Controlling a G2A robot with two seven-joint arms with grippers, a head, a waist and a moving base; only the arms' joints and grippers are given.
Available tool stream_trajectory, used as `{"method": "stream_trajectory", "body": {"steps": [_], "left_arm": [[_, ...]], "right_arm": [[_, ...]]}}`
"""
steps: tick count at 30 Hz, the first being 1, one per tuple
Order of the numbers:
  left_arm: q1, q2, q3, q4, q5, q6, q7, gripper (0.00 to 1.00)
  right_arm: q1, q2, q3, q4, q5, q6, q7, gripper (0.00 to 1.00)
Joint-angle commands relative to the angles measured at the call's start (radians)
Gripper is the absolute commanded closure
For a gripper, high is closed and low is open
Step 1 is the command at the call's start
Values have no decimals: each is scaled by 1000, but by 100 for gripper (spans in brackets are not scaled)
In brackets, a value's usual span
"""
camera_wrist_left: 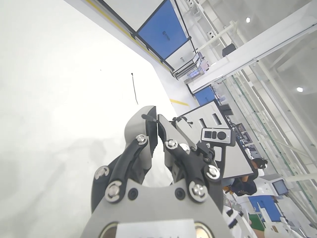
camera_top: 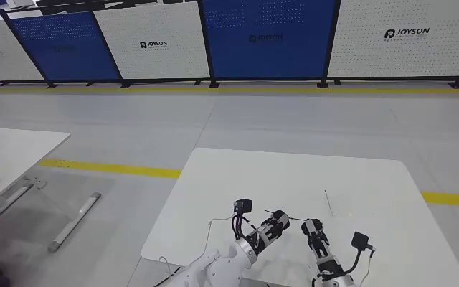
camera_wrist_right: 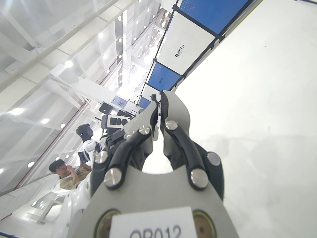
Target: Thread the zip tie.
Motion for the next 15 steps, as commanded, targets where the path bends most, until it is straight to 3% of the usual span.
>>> {"method": "stream_trajectory", "body": {"steps": [1, 3, 15], "left_arm": [[1, 0, 0, -1, 0, 1, 2, 100], [3, -1, 0, -2, 0, -4, 1, 100], [12, 4, -1, -11, 21, -54, -34, 100]], "right_arm": [[-1, 0, -2, -1, -7, 0, -4, 90], [-2, 0, -3, -1, -9, 0, -8, 100], [-1, 6, 13, -6, 35, -25, 48, 100]]}}
